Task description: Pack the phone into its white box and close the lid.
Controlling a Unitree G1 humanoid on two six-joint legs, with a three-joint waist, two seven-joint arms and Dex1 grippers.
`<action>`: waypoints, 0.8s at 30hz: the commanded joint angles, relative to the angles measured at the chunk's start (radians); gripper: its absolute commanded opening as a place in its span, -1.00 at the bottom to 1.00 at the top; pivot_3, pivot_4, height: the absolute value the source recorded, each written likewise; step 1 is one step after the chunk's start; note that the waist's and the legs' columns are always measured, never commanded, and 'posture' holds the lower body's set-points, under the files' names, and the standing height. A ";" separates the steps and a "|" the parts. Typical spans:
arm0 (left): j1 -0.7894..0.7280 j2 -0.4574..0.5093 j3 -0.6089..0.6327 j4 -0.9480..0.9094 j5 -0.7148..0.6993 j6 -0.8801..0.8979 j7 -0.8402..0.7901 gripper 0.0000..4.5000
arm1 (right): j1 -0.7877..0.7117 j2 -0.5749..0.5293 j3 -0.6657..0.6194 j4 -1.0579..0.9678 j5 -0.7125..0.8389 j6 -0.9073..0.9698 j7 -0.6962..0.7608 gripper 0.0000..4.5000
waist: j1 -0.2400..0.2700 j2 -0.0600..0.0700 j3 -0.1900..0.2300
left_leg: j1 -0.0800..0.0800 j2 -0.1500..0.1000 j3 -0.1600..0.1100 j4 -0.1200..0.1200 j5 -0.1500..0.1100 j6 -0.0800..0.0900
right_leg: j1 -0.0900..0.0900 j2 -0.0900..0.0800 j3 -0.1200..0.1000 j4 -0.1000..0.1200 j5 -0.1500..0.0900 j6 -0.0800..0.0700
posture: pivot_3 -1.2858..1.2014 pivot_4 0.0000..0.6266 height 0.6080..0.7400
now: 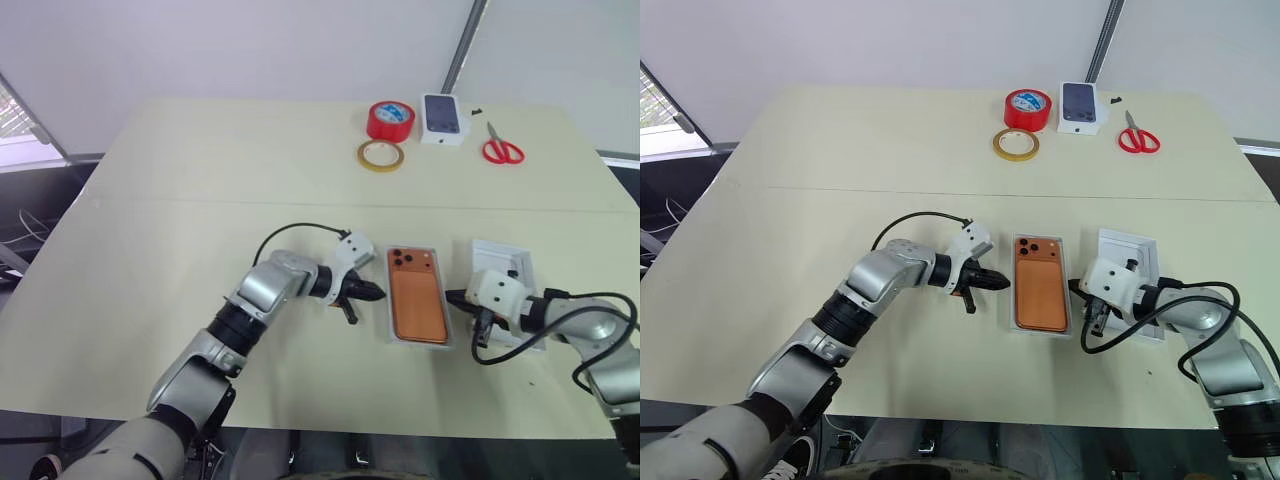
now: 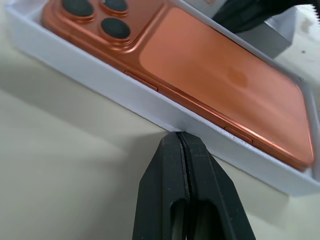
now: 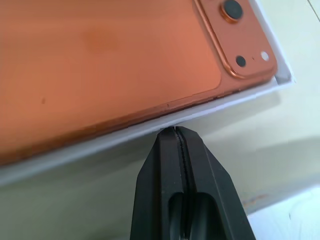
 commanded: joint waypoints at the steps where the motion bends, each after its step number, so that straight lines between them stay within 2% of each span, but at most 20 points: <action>1: -0.010 -0.041 -0.014 -0.025 -0.017 0.004 -0.027 -0.99 | 0.001 -0.010 -0.013 -0.026 0.015 -0.034 0.001 -1.00 | -0.001 0.000 0.000 | 0.000 0.000 0.000 0.000 0.000 0.000 | 0.000 0.000 0.000 0.000 0.000 0.000 | 0.03 -0.52 1.00; 14: -0.015 -0.002 0.009 -0.019 0.024 -0.035 -0.035 -0.99 | 0.027 -0.061 -0.059 -0.001 0.015 -0.061 0.015 -1.00 | -0.002 0.000 0.000 | 0.000 0.000 0.000 0.000 0.000 0.000 | 0.000 0.001 0.000 0.000 0.000 0.000 | 0.03 -0.52 1.00; 21: -0.003 0.051 0.074 -0.066 0.001 -0.043 -0.018 -0.99 | 0.093 -0.101 -0.126 0.015 0.042 -0.070 0.039 -1.00 | -0.001 0.000 0.000 | 0.000 0.001 0.000 0.000 0.000 0.000 | 0.000 0.001 0.000 0.000 0.000 0.000 | 0.03 -0.52 1.00; 24: 0.014 0.085 0.118 -0.098 0.013 -0.110 0.000 -0.99 | 0.121 -0.095 -0.170 -0.008 0.076 -0.049 0.039 -1.00 | -0.002 0.000 0.000 | 0.000 0.001 0.000 0.000 0.000 0.000 | 0.000 0.001 0.000 0.000 0.000 0.000 | 0.03 -0.52 1.00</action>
